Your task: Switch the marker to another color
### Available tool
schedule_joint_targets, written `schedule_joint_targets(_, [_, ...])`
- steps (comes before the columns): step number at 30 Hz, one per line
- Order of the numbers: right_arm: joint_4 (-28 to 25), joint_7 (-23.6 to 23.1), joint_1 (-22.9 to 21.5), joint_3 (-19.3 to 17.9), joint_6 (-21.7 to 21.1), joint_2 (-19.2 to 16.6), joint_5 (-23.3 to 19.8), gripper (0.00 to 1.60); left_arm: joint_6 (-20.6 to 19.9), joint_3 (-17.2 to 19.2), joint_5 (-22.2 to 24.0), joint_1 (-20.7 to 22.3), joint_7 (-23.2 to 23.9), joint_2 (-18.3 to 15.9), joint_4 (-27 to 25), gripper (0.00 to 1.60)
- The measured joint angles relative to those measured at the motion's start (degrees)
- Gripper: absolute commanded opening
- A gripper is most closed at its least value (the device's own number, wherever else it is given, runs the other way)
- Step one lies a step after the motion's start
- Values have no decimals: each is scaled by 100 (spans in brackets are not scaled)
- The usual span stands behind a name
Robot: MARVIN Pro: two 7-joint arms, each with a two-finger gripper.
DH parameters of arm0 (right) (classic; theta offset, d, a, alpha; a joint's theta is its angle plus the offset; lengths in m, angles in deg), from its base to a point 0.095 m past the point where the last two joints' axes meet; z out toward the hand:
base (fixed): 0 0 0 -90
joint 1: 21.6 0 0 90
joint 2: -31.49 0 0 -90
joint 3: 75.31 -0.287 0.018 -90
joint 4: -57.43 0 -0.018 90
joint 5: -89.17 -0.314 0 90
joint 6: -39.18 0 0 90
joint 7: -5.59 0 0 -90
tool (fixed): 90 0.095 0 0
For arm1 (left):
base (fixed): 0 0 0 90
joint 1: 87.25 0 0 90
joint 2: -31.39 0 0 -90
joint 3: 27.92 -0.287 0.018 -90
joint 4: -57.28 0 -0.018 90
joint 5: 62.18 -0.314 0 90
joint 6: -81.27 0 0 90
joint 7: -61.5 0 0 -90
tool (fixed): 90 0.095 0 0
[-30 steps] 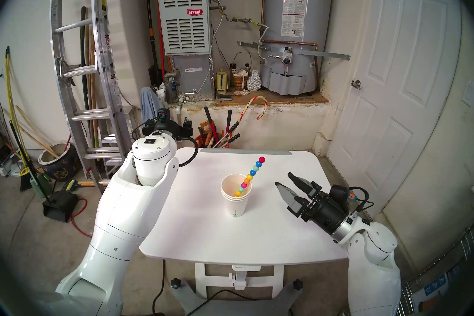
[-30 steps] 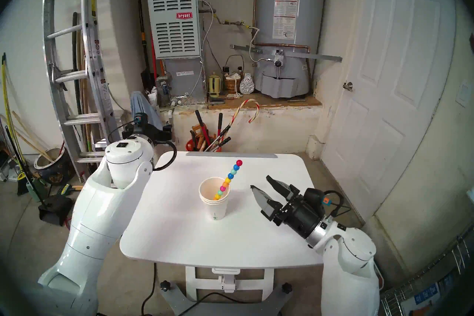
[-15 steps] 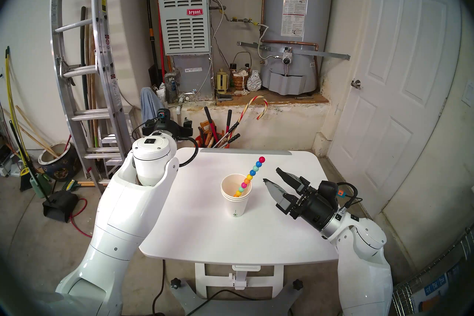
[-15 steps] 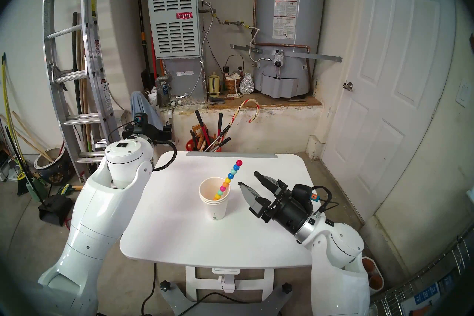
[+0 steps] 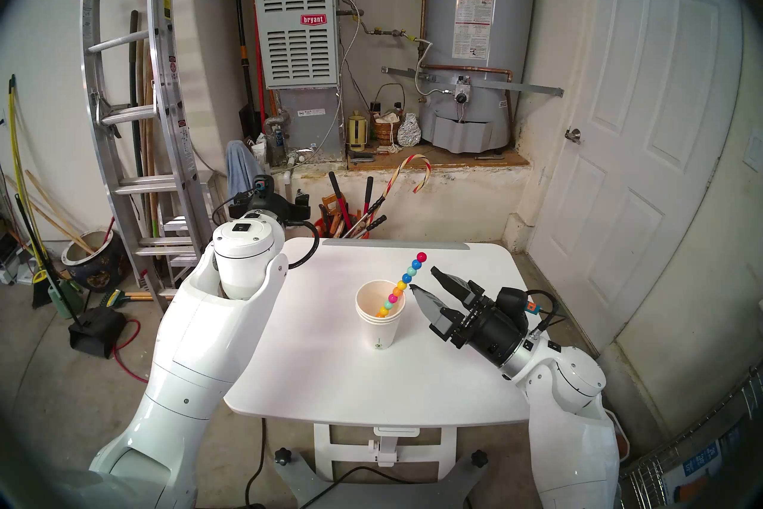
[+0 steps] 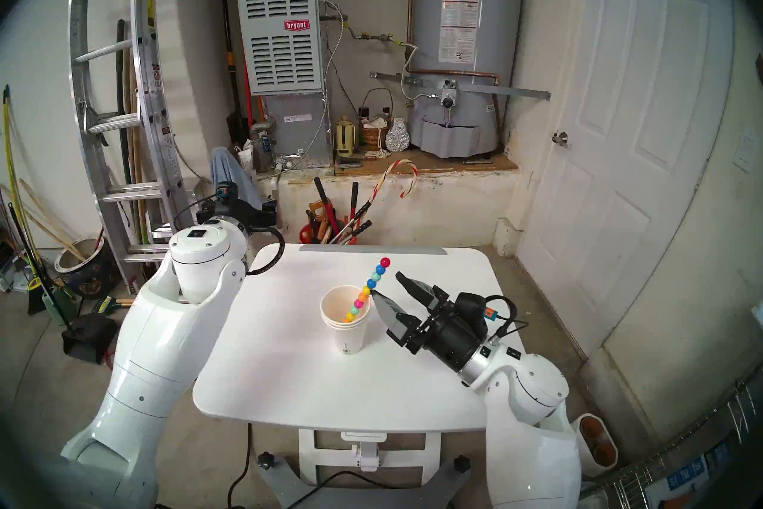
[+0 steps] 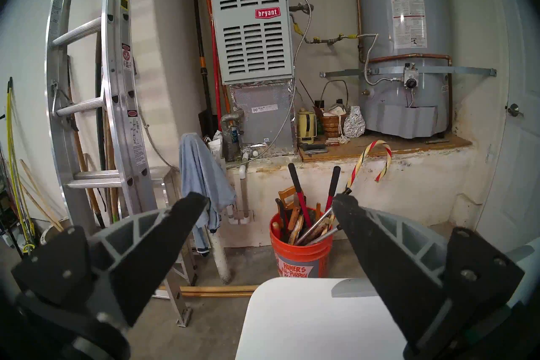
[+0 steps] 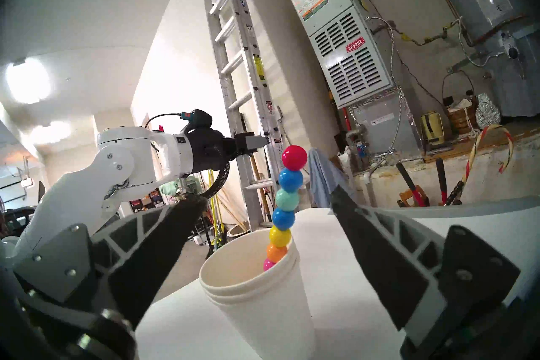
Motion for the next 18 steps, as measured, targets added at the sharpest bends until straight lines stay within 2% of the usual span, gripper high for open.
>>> schedule_joint_targets(16, [256,142,-307,200,137,35,-21,160,1,-2,4,0,-3,-3,0,160])
schedule_joint_targets(17, [258,135,-315,203,140,35,-22,147,1,-3,4,0,-3,-3,0,160])
schedule_joint_targets(18, [262,129,-322,207,143,35,-22,117,1,-3,4,0,-3,-3,0,160])
